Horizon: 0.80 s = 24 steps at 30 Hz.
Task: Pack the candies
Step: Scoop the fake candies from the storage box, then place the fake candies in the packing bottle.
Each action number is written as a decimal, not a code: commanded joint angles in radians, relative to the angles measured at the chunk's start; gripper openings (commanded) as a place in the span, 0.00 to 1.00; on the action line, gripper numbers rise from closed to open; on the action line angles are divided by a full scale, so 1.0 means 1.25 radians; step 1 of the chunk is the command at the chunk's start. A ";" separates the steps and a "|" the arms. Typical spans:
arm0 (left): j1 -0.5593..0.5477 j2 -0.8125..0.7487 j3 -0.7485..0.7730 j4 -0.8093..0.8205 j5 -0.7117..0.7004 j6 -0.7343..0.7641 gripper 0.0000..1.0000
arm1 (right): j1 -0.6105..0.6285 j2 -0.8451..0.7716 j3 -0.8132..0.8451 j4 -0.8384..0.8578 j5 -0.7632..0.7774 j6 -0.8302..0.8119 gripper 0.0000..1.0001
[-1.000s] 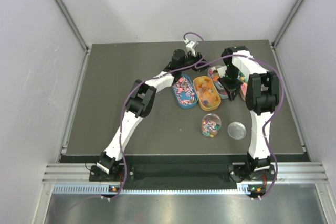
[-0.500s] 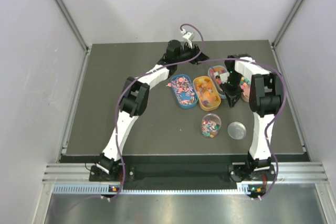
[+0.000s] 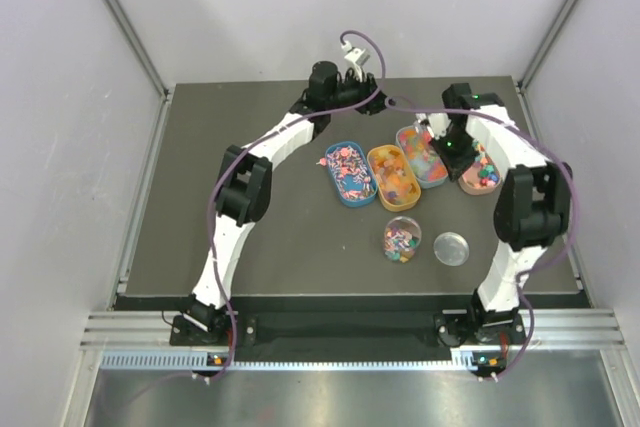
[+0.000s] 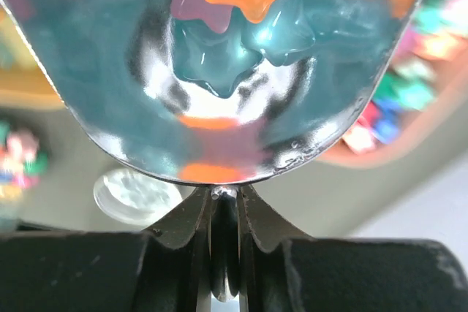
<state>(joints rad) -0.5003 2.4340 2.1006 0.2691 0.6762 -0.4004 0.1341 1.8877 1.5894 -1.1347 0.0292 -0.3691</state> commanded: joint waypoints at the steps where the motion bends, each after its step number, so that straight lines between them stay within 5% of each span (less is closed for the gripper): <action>1: 0.000 -0.121 -0.030 -0.064 0.032 0.042 0.46 | -0.009 -0.146 0.018 -0.064 0.033 -0.094 0.00; 13: 0.059 -0.375 -0.285 -0.194 -0.001 0.161 0.45 | -0.003 -0.501 -0.286 -0.073 0.065 -0.391 0.00; 24: 0.070 -0.423 -0.323 -0.338 -0.061 0.280 0.46 | 0.026 -0.595 -0.354 -0.111 0.175 -0.660 0.00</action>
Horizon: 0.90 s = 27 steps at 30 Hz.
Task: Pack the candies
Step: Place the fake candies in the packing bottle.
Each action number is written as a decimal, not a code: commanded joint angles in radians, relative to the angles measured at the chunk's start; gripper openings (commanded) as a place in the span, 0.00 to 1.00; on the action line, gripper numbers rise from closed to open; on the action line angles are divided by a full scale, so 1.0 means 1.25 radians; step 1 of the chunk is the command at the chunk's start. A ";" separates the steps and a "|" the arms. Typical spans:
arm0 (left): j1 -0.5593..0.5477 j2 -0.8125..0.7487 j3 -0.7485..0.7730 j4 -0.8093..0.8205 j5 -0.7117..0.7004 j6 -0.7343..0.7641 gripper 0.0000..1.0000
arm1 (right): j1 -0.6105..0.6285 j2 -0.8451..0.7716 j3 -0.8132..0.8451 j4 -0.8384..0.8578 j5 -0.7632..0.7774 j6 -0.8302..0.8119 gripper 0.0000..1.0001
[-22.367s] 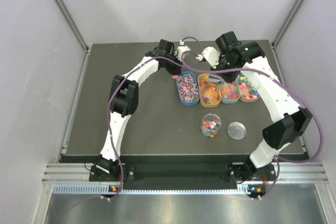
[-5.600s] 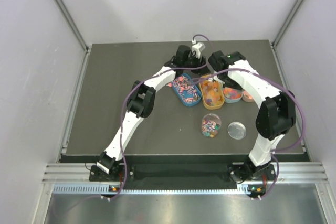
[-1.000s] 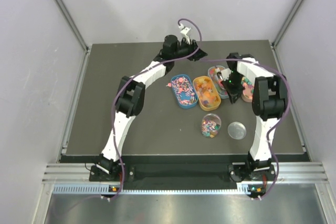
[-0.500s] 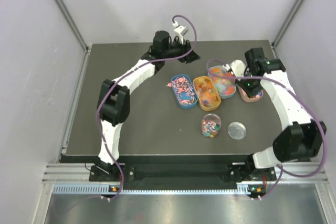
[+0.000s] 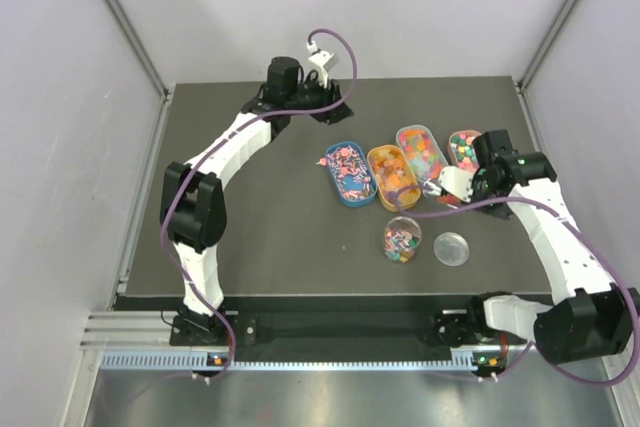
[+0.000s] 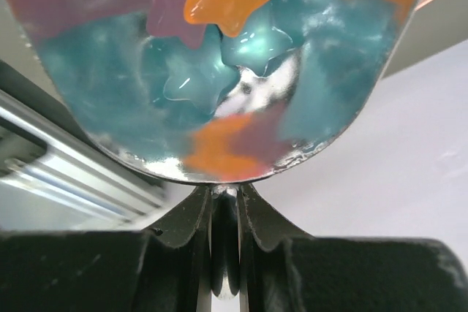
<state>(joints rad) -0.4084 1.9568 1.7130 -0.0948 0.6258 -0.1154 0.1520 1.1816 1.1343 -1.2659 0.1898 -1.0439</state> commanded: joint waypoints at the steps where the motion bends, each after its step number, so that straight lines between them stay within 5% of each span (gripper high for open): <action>1: -0.003 -0.045 -0.023 -0.051 -0.022 0.057 0.45 | 0.023 -0.032 0.009 -0.002 0.054 -0.165 0.00; 7: -0.002 -0.052 -0.035 -0.069 -0.055 0.079 0.46 | 0.134 -0.051 -0.019 0.004 0.127 -0.246 0.00; 16: 0.010 -0.067 -0.041 -0.081 -0.083 0.086 0.46 | 0.346 -0.010 -0.055 -0.010 0.222 -0.165 0.00; 27: 0.021 -0.082 -0.060 -0.078 -0.077 0.075 0.46 | 0.420 0.084 -0.002 -0.109 0.383 -0.101 0.00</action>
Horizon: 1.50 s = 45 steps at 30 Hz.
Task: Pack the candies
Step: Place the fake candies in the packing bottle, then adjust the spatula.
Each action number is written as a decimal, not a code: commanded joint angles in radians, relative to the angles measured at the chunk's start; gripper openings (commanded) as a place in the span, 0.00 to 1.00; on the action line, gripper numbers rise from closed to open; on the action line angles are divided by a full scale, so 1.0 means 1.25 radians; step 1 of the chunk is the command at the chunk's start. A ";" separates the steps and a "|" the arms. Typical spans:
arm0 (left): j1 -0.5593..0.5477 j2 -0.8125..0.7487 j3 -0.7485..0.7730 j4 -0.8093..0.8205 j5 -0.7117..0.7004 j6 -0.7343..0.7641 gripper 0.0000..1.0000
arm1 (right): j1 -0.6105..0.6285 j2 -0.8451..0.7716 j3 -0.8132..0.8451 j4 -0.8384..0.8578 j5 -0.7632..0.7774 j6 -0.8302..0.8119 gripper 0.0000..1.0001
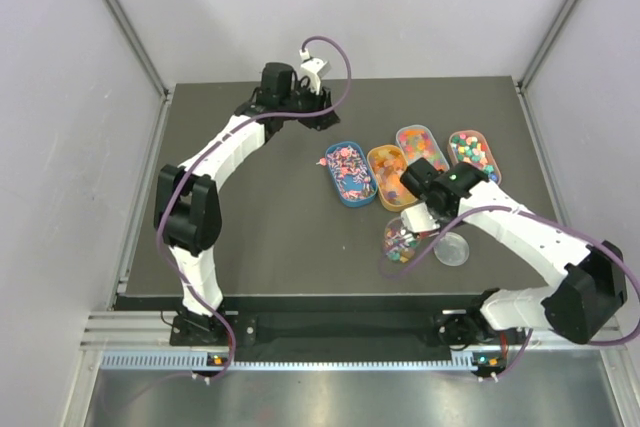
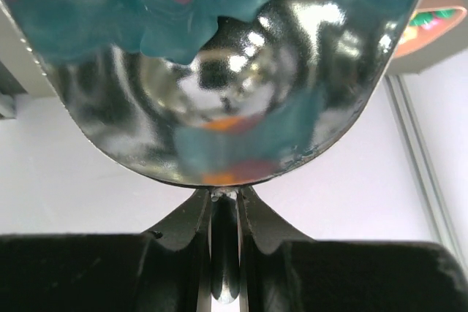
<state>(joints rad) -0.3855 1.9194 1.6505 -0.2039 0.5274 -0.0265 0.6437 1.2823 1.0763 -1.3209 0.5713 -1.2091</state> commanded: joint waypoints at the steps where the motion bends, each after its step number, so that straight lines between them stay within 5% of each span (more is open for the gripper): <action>1: 0.003 -0.052 -0.011 0.012 0.001 0.000 0.46 | 0.037 0.006 0.051 -0.066 0.090 0.036 0.00; 13: 0.006 -0.043 -0.012 0.017 0.013 -0.007 0.46 | 0.110 0.014 0.070 -0.126 0.252 0.052 0.00; 25: 0.013 -0.044 -0.015 0.022 0.019 -0.017 0.45 | 0.134 -0.021 0.047 -0.125 0.288 0.030 0.00; 30: 0.013 -0.038 -0.002 0.042 0.055 -0.047 0.46 | 0.034 0.027 0.199 -0.125 0.201 0.081 0.00; 36: -0.027 -0.020 0.020 0.118 0.241 -0.174 0.45 | -0.101 0.086 0.337 -0.124 0.024 0.225 0.00; 45: -0.155 -0.026 0.009 0.210 0.306 -0.297 0.50 | -0.116 0.144 0.372 -0.107 -0.085 0.329 0.00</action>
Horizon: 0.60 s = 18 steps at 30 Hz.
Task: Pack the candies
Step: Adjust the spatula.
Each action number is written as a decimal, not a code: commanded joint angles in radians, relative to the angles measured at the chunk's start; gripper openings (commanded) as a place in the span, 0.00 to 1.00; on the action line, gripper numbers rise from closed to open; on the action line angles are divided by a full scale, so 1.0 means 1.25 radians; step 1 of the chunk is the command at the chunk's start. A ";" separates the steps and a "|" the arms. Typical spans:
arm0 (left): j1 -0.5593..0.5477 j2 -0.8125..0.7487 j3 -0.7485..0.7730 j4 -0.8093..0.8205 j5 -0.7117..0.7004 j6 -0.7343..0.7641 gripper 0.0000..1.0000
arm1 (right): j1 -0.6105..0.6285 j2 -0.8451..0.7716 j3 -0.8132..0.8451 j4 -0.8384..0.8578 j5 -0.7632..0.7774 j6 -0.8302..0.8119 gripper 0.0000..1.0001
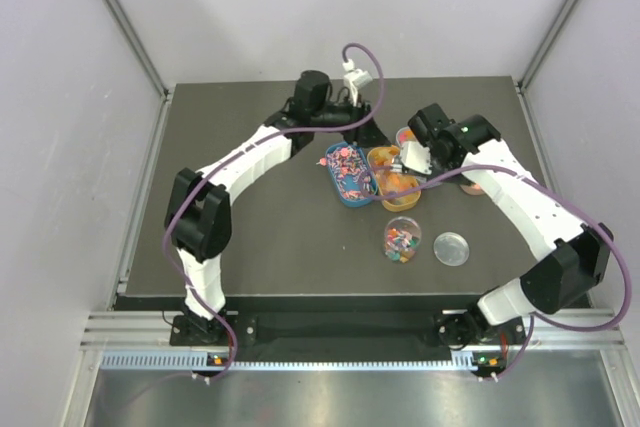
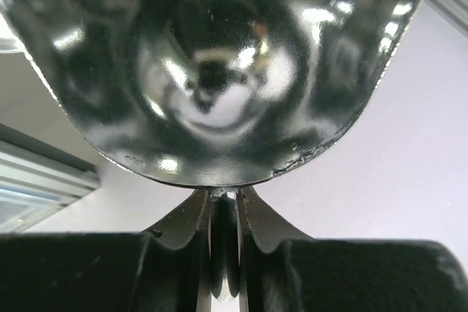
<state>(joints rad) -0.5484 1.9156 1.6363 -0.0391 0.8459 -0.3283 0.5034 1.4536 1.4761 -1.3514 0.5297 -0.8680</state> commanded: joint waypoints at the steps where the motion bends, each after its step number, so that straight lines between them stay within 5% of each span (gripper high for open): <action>1: -0.040 -0.022 0.019 0.077 0.050 -0.054 0.50 | -0.004 0.009 0.055 -0.076 -0.052 0.059 0.00; 18: -0.083 0.020 0.024 0.035 0.007 0.006 0.50 | -0.021 0.031 0.182 -0.096 -0.092 0.067 0.00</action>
<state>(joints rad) -0.6472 1.9270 1.6363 -0.0116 0.8646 -0.3565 0.4831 1.5070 1.6253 -1.3830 0.4431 -0.7998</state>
